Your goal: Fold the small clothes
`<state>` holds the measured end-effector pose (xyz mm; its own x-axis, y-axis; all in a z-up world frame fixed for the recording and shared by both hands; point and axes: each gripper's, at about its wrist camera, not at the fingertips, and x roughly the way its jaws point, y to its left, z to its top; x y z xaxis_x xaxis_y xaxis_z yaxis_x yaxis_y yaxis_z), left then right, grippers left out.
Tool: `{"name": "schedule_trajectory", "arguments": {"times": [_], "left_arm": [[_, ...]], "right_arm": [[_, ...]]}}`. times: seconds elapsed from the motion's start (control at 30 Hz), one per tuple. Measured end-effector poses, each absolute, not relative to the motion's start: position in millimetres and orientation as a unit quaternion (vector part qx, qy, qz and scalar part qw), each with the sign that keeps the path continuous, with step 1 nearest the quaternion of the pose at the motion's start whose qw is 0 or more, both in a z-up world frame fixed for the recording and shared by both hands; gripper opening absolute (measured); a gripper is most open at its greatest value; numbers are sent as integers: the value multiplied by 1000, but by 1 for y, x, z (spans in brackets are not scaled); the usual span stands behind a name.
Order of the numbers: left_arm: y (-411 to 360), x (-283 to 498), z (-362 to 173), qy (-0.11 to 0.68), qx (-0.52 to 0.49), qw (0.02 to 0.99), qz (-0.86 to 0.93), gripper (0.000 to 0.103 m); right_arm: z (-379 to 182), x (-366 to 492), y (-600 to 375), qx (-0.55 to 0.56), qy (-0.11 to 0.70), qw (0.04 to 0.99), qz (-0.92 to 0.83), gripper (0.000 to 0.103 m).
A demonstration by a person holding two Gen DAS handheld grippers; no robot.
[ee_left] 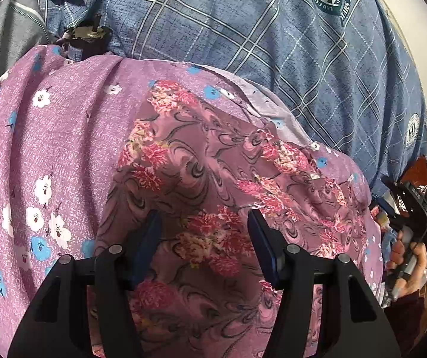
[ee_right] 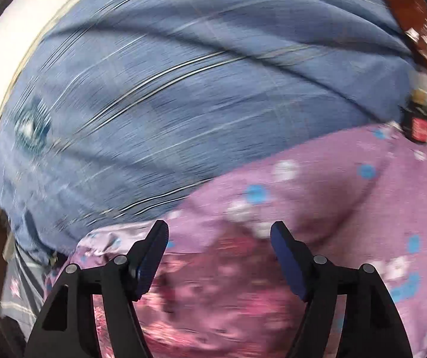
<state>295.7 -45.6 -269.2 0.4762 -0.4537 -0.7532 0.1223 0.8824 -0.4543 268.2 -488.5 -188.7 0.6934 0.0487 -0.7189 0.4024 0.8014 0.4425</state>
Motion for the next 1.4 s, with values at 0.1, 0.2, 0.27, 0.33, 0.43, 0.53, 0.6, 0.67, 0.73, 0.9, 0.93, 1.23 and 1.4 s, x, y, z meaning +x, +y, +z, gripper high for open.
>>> {"name": "schedule_trajectory", "arguments": {"times": [0.1,0.2,0.27,0.33,0.43,0.53,0.6,0.67,0.73,0.9,0.93,1.23,1.4], "left_arm": [[-48,297,-270,479,-168,846,-162,59],[-51,299,-270,475,-161,851,-154,59],[-54,300,-271,474,-154,854,-150,59],[-56,302,-271,474,-149,855,-148,59],[-55,305,-272,474,-150,855,-149,59],[-52,307,-272,475,-155,854,-147,59],[-51,306,-271,473,-157,855,-146,59],[-53,305,-269,468,-148,860,-142,59],[-54,304,-270,468,-141,861,-142,59],[-54,306,-272,472,-140,860,-136,59],[-54,306,-272,472,-139,860,-136,59],[-56,282,-248,423,-88,891,-141,59],[-64,286,-277,474,-14,874,-107,63]], "right_arm": [[-197,276,-490,270,413,866,-85,69],[-208,294,-465,223,440,867,-74,66],[-215,309,-449,190,454,868,-67,65],[-228,323,-439,156,479,861,-69,61],[-248,341,-426,105,522,843,-73,12],[-232,329,-420,72,486,866,-92,3],[-212,315,-438,105,439,884,-124,3],[-204,307,-457,138,414,887,-151,3],[-210,303,-476,159,413,880,-176,3],[-241,281,-518,274,414,839,-223,12],[-243,275,-522,303,412,834,-206,12],[-211,194,-426,224,418,879,-59,17],[-256,164,-382,147,503,850,-59,32]]}}
